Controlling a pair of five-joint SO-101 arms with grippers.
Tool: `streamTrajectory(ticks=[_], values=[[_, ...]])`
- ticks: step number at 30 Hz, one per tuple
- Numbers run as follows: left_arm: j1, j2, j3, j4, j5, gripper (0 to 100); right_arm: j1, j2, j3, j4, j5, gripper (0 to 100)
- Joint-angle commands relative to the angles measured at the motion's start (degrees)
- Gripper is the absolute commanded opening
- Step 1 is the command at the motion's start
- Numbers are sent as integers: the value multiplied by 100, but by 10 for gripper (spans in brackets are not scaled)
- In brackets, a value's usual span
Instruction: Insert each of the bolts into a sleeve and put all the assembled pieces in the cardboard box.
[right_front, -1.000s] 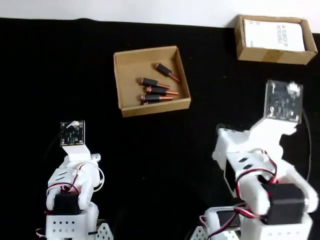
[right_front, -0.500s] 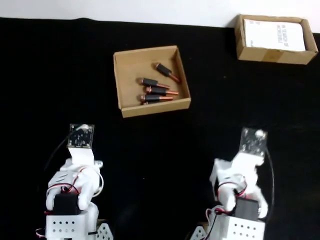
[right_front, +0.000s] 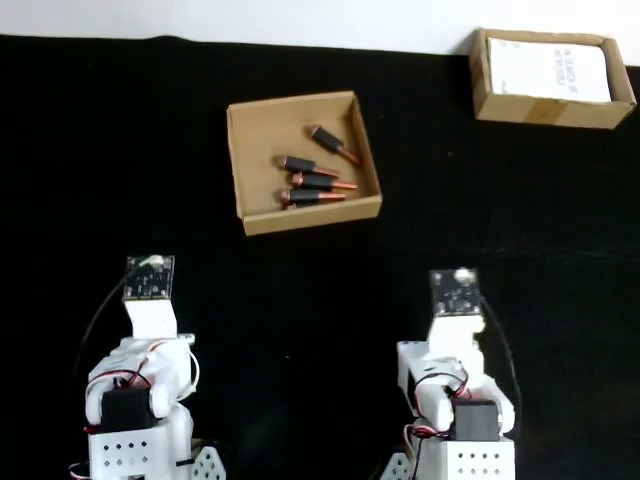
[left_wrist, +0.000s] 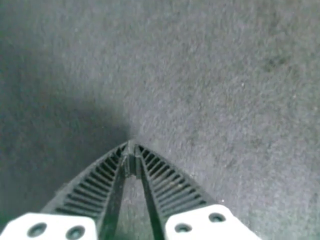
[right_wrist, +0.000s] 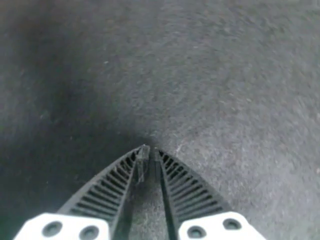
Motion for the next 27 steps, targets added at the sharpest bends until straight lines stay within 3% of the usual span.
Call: streamTrajectory(ticks=[1,8,27], values=[[-84,-31,101,79,668,8,-295,-13,752,13,88,7],[-48,-31,101,97,123,8,-312,-13,743,13,-18,7],[-66,-31,101,97,105,8,-312,-13,743,13,-9,7]])
